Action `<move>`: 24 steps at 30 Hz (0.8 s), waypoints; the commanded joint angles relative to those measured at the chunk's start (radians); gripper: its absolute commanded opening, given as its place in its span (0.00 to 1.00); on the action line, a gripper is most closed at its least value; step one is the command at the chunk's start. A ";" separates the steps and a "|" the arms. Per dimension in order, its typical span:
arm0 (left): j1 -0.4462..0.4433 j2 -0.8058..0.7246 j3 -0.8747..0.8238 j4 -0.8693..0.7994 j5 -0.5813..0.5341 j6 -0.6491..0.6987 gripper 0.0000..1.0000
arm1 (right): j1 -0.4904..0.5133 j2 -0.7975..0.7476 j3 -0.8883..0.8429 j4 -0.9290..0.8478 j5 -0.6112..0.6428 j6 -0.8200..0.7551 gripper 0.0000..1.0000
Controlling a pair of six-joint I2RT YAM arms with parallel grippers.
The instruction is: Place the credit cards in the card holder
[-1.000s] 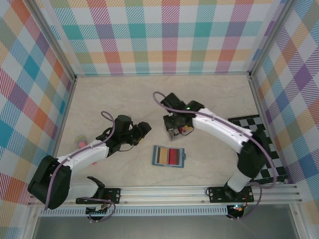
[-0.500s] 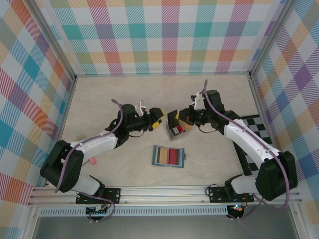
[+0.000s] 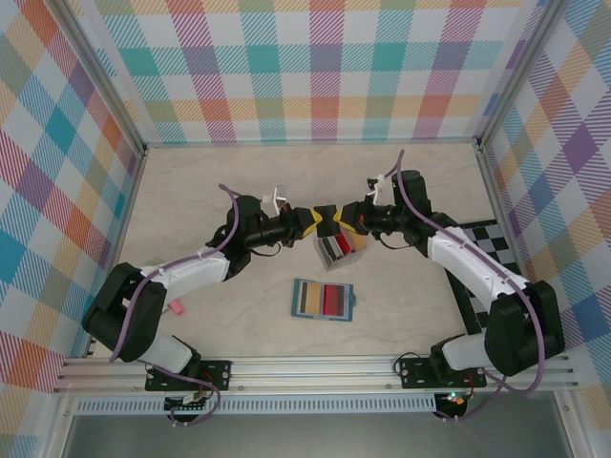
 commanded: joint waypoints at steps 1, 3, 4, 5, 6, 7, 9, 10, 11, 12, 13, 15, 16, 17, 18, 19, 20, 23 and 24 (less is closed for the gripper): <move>0.000 0.012 0.044 0.033 0.054 0.005 0.01 | -0.013 0.012 -0.005 0.070 -0.080 0.008 0.12; 0.009 0.028 0.069 0.037 0.086 -0.020 0.00 | -0.017 0.021 0.007 0.072 -0.147 0.001 0.19; 0.009 0.030 0.076 0.053 0.093 -0.042 0.00 | -0.019 0.021 0.015 0.062 -0.166 0.002 0.19; 0.009 0.027 0.082 0.053 0.098 -0.052 0.00 | -0.019 0.016 0.017 0.059 -0.176 0.007 0.19; 0.009 0.023 0.090 0.039 0.107 -0.050 0.00 | -0.020 0.013 0.018 0.062 -0.191 0.009 0.19; 0.011 0.017 0.100 0.012 0.115 -0.039 0.00 | -0.023 0.011 0.024 0.062 -0.210 0.009 0.16; 0.015 0.012 0.117 -0.033 0.129 -0.019 0.00 | -0.032 -0.004 0.034 0.030 -0.200 0.001 0.11; 0.015 0.012 0.125 -0.054 0.137 -0.008 0.00 | -0.038 -0.013 0.033 0.034 -0.205 0.001 0.09; 0.015 0.015 0.131 -0.063 0.143 -0.008 0.00 | -0.043 -0.015 0.035 0.049 -0.225 0.001 0.08; 0.016 0.017 0.136 -0.070 0.148 -0.010 0.02 | -0.046 -0.011 0.039 0.061 -0.245 0.001 0.07; 0.015 0.013 0.142 -0.091 0.152 0.001 0.09 | -0.046 -0.001 0.047 0.062 -0.262 -0.002 0.05; 0.017 -0.009 0.143 -0.184 0.137 0.050 0.31 | -0.047 0.006 0.053 0.052 -0.275 -0.019 0.02; 0.017 -0.025 0.144 -0.243 0.128 0.086 0.43 | -0.047 -0.004 0.055 0.008 -0.243 -0.050 0.01; 0.017 -0.049 0.138 -0.303 0.116 0.122 0.46 | -0.046 -0.021 0.056 -0.059 -0.190 -0.088 0.01; 0.017 -0.074 0.130 -0.364 0.097 0.148 0.50 | -0.045 -0.041 0.054 -0.122 -0.135 -0.128 0.02; 0.017 -0.107 0.120 -0.455 0.057 0.190 0.57 | -0.045 -0.066 0.044 -0.183 -0.078 -0.166 0.02; 0.017 -0.143 0.107 -0.546 0.014 0.229 0.62 | -0.044 -0.094 0.031 -0.244 -0.014 -0.201 0.03; 0.015 -0.232 0.065 -0.802 -0.143 0.317 0.69 | 0.024 -0.137 0.036 -0.446 0.178 -0.323 0.03; 0.010 -0.250 0.054 -0.875 -0.192 0.352 0.70 | 0.067 -0.144 0.036 -0.496 0.258 -0.342 0.03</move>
